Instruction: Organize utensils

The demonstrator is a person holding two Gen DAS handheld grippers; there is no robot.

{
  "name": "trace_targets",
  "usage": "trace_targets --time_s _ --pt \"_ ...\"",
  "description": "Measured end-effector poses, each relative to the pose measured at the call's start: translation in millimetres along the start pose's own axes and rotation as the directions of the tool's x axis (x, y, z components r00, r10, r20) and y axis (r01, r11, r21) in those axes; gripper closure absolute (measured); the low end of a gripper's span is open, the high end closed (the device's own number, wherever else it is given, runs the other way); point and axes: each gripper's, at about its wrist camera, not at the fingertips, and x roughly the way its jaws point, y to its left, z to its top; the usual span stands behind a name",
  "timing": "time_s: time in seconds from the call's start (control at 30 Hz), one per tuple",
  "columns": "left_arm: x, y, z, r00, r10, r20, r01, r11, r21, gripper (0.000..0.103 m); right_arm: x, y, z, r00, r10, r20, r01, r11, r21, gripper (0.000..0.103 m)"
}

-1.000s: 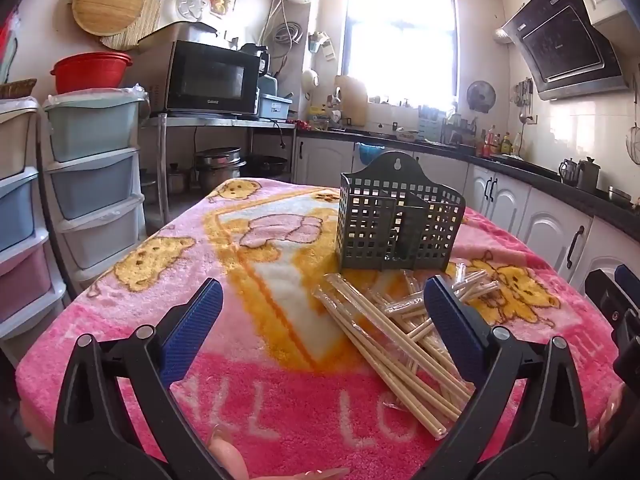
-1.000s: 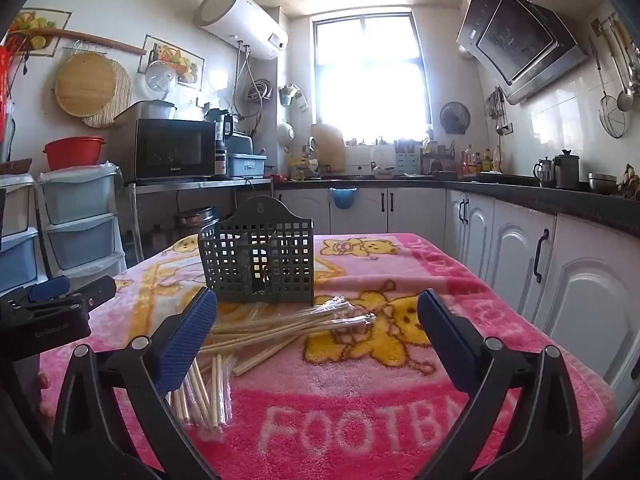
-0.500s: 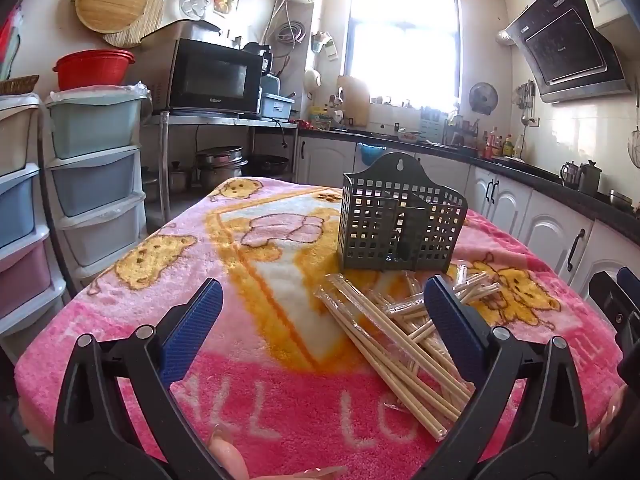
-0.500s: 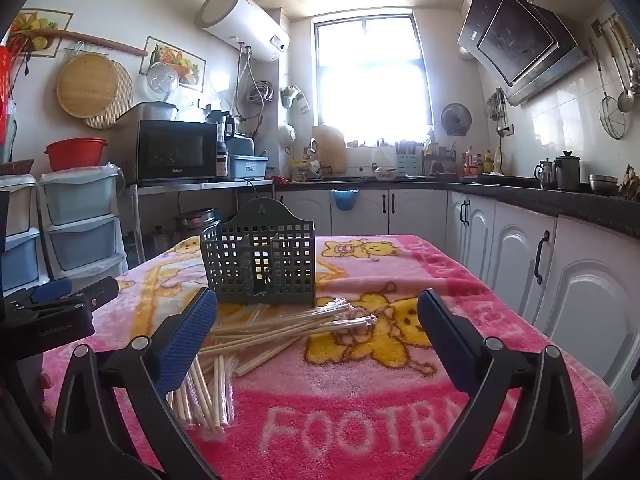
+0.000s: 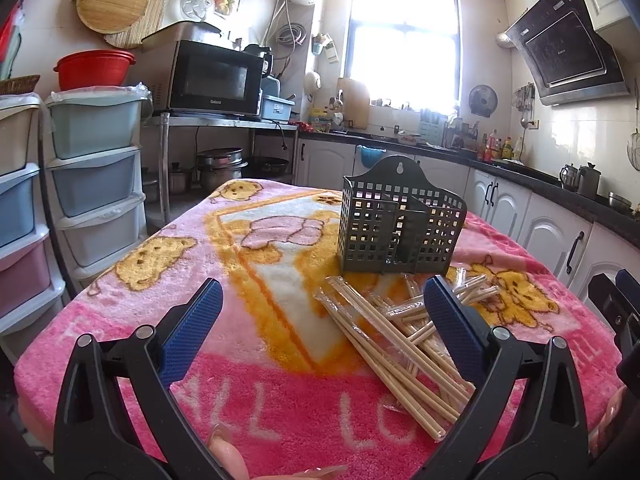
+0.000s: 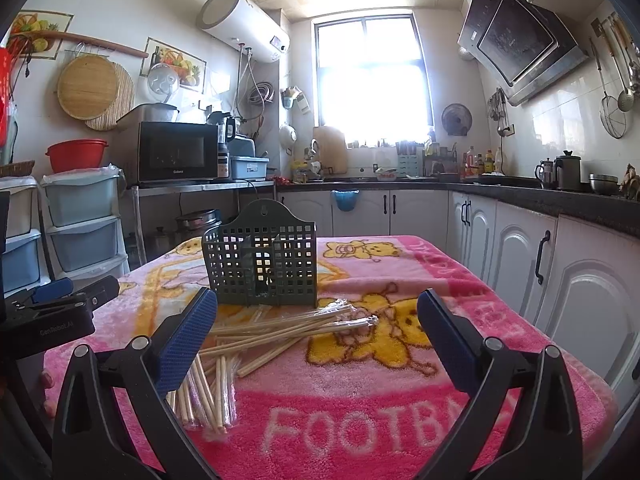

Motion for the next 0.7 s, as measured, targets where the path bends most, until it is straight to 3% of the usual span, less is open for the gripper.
trace_targets --time_s 0.7 --pt "-0.5 -1.5 -2.0 1.000 0.000 0.000 0.000 1.000 -0.006 0.010 0.1 -1.0 -2.1 1.000 0.003 0.003 -0.003 1.000 -0.001 0.006"
